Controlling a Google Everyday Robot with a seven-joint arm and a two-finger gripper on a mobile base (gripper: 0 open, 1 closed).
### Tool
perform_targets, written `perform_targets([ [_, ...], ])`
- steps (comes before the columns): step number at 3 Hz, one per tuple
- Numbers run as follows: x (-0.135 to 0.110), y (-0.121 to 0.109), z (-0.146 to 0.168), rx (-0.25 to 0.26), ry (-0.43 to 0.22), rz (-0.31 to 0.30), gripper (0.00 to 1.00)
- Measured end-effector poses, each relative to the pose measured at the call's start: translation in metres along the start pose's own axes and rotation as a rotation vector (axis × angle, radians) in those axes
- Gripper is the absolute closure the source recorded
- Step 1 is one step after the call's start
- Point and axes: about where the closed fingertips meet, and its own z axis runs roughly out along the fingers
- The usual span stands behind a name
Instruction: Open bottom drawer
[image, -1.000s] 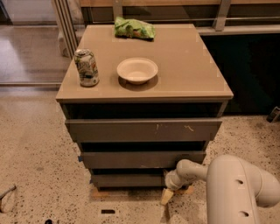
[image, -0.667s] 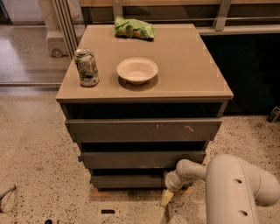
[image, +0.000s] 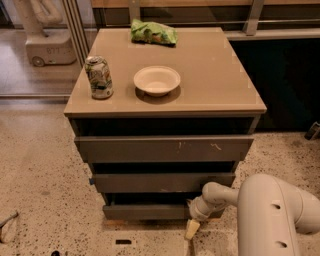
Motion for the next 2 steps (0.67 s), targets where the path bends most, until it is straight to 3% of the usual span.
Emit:
perform_targets([
  [2,0.005,0.029,-0.001,-0.090,-0.006,0.039,0.00],
])
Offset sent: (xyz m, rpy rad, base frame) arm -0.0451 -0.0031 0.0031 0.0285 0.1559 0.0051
